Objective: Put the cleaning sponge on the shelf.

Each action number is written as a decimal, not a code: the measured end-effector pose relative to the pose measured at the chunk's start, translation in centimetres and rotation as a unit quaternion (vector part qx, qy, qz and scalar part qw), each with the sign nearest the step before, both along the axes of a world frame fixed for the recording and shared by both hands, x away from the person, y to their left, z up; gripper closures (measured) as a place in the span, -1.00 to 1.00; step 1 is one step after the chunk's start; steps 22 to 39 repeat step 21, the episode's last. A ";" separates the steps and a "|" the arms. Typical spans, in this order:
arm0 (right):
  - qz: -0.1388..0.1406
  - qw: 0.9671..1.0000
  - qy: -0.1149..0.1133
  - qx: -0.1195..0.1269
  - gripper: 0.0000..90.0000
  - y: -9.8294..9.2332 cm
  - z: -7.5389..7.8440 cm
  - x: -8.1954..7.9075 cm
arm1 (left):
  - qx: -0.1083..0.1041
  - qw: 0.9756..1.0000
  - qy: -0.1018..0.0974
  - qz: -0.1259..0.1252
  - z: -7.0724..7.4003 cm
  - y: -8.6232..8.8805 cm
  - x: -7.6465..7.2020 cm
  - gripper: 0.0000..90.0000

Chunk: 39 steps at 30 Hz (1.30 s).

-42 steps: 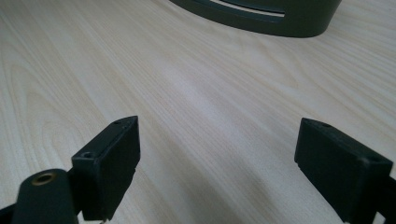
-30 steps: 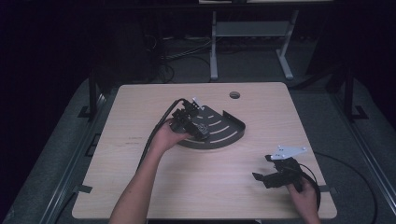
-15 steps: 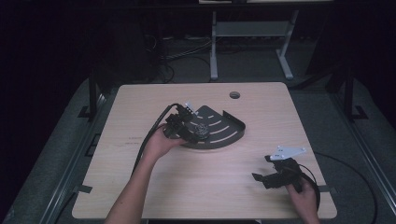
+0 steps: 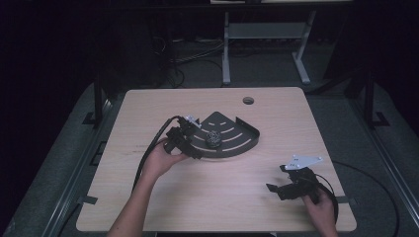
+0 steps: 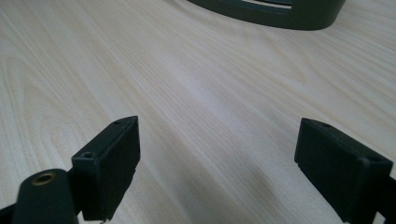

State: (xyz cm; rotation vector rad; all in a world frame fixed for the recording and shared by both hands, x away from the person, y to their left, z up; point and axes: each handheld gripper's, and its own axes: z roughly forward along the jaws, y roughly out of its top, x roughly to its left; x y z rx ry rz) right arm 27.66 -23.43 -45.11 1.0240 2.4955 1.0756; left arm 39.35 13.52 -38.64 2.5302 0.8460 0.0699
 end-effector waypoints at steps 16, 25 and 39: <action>0.000 1.000 -0.001 -0.002 -0.69 0.0 0.0 0.0 | -0.016 1.000 -0.007 0.004 -0.4 1.6 -2.7 -0.48; -0.001 1.000 -0.003 -0.001 -0.69 -0.1 0.0 0.0 | -0.020 1.000 -0.006 0.004 -1.0 2.2 -4.0 -0.48; -0.001 1.000 -0.003 -0.001 -0.69 -0.1 0.0 0.0 | -0.020 1.000 -0.006 0.004 -1.0 2.2 -4.0 -0.48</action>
